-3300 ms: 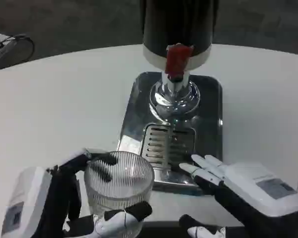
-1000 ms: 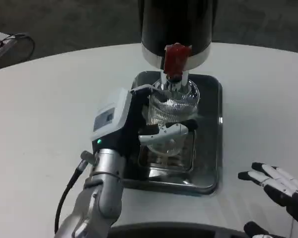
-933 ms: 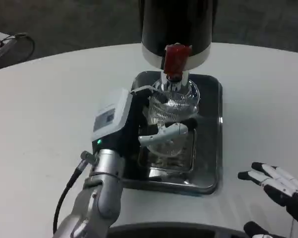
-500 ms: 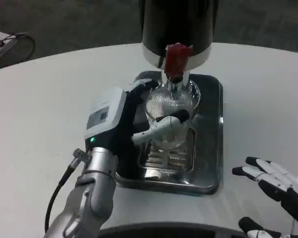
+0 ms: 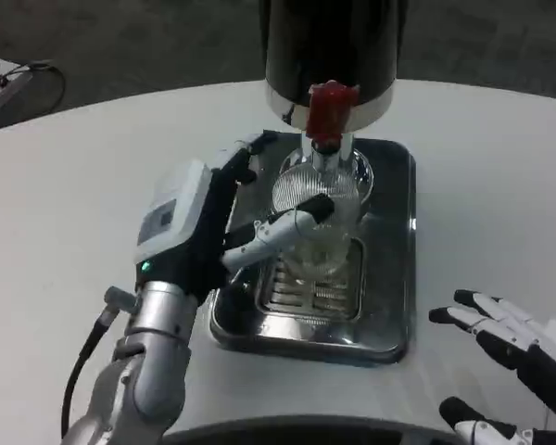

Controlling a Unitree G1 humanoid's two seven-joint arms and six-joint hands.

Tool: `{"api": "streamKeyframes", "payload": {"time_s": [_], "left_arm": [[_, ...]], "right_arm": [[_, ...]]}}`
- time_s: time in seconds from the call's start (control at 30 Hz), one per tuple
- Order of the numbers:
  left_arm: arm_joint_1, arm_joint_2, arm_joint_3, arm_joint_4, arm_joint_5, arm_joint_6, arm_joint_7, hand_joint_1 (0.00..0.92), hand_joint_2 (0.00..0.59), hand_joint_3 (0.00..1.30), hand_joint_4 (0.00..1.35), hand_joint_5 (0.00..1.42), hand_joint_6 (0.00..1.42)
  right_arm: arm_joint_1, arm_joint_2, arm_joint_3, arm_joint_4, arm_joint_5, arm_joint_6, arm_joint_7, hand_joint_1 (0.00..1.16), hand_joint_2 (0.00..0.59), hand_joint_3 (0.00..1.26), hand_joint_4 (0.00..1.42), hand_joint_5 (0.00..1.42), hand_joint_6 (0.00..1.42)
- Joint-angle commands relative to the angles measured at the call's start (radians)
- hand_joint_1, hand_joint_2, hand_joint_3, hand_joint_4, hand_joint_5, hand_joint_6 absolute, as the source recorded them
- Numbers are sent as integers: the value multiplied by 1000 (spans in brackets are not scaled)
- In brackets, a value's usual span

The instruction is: Grasp the cup under the faucet to collect the drink, then remove the cup.

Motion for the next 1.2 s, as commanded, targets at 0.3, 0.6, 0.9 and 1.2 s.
{"api": "streamKeyframes", "payload": {"time_s": [0.3, 0.6, 0.9, 1.2], "left_arm": [[146, 108, 191, -493, -351, 43, -364, 0, 51, 266, 274, 362, 355], [80, 145, 232, -669, -537, 277, -589, 0, 55, 277, 258, 371, 362], [-40, 130, 220, -653, -580, 347, -625, 0, 63, 268, 246, 360, 349], [-145, 90, 167, -533, -579, 384, -656, 0, 68, 260, 237, 350, 348]], "right_arm": [[-25, 11, 55, -21, -42, 14, -5, 329, 446, 124, 0, 0, 135], [10, 25, 59, -66, -53, 17, -3, 329, 446, 124, 0, 0, 135], [55, 33, 25, -91, -43, 6, -4, 329, 446, 124, 0, 0, 135], [97, 34, -10, -117, -22, -10, -4, 329, 446, 124, 0, 0, 136]]}}
